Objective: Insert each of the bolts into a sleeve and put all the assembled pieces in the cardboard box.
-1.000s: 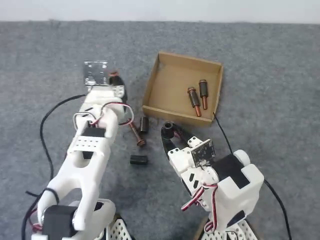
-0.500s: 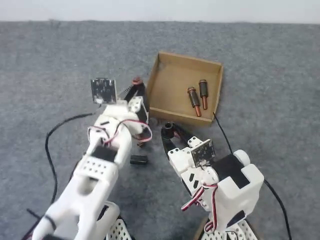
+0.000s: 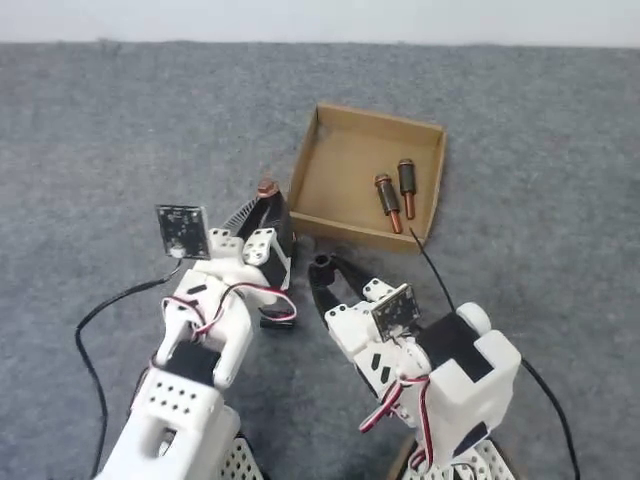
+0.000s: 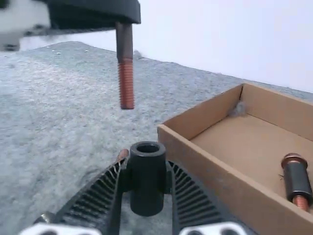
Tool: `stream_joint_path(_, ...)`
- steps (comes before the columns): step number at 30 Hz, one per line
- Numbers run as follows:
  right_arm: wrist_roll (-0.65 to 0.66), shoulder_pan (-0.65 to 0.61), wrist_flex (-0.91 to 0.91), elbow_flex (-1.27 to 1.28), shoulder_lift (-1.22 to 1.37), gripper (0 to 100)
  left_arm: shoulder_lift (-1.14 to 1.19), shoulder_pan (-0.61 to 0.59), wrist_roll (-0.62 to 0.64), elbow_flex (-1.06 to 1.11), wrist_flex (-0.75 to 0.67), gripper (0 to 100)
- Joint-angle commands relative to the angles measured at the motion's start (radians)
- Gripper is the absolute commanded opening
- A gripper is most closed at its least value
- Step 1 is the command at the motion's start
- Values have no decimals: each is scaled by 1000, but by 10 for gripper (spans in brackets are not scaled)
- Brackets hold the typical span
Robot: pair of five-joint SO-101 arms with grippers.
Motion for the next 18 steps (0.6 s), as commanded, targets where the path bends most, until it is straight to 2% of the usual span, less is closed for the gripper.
stream_joint_path(1, -3, -30, 4, 21, -1, 6, -170, 5, 57, -12, 121, 11)
stream_joint_path(10, -2, -65, 5, 21, -1, 6, -247, 123, 38, 76, 140, 11)
stream_joint_path(13, -2, -65, 5, 21, -1, 6, -250, 137, -6, 97, 138, 11)
stream_joint_path(18, -2, -65, 5, 21, -1, 6, -252, 137, -8, 101, 138, 11)
